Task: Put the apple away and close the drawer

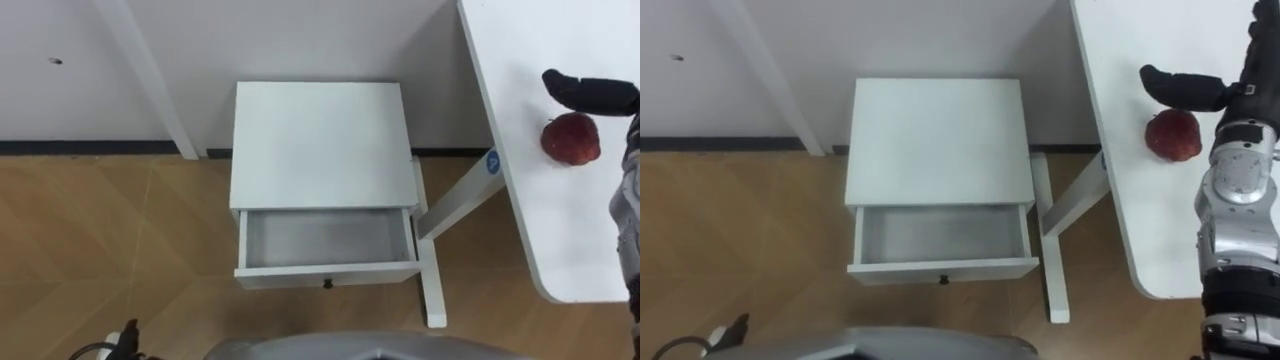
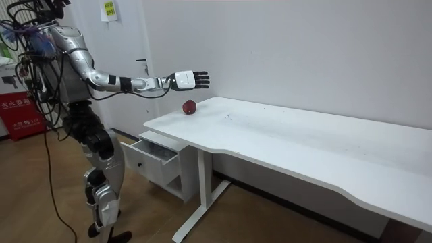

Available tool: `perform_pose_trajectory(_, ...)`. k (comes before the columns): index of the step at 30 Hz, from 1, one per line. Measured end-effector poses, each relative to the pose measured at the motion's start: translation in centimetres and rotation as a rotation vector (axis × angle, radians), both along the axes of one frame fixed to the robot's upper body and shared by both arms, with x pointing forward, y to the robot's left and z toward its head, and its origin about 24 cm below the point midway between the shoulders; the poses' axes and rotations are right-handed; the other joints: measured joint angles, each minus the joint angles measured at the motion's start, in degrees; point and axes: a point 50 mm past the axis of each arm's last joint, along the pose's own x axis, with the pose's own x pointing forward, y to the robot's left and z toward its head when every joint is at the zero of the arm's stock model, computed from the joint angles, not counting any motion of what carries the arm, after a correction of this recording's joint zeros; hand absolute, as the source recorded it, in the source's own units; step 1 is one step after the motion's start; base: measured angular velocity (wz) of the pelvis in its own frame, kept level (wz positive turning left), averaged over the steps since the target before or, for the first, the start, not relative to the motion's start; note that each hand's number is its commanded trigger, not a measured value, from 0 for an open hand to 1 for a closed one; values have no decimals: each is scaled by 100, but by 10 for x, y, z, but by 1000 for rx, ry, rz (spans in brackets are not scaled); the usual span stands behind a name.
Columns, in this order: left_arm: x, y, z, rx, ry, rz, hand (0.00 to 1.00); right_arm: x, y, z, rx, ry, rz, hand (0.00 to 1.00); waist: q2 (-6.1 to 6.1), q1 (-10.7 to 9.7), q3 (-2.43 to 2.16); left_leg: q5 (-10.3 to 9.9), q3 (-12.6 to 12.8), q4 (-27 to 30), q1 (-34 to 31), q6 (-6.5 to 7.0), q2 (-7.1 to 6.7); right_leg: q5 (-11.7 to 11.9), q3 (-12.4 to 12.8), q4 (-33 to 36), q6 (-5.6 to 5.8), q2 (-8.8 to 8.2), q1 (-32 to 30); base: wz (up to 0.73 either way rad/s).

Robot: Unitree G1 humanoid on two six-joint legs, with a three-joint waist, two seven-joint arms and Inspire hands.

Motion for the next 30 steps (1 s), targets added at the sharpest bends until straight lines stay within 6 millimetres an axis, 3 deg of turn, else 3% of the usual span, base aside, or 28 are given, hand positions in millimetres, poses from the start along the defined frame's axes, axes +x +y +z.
perform_pose_trajectory(18, -1, 0, 0, -4, 1, -9, 0, -19, -15, -44, 39, 225, -13, 0, 65, 153, -22, 3, 2, 92, -28, 6, 6, 7, -12, -2, -11, -7, 13, 0)
perform_pose_trajectory(30, -1, 0, 0, -4, 1, -8, 0, -21, -11, -51, 42, 260, 16, 0, 65, 139, -24, 4, 1, 81, -59, 7, 6, 12, -35, -13, -15, -8, -18, 0)
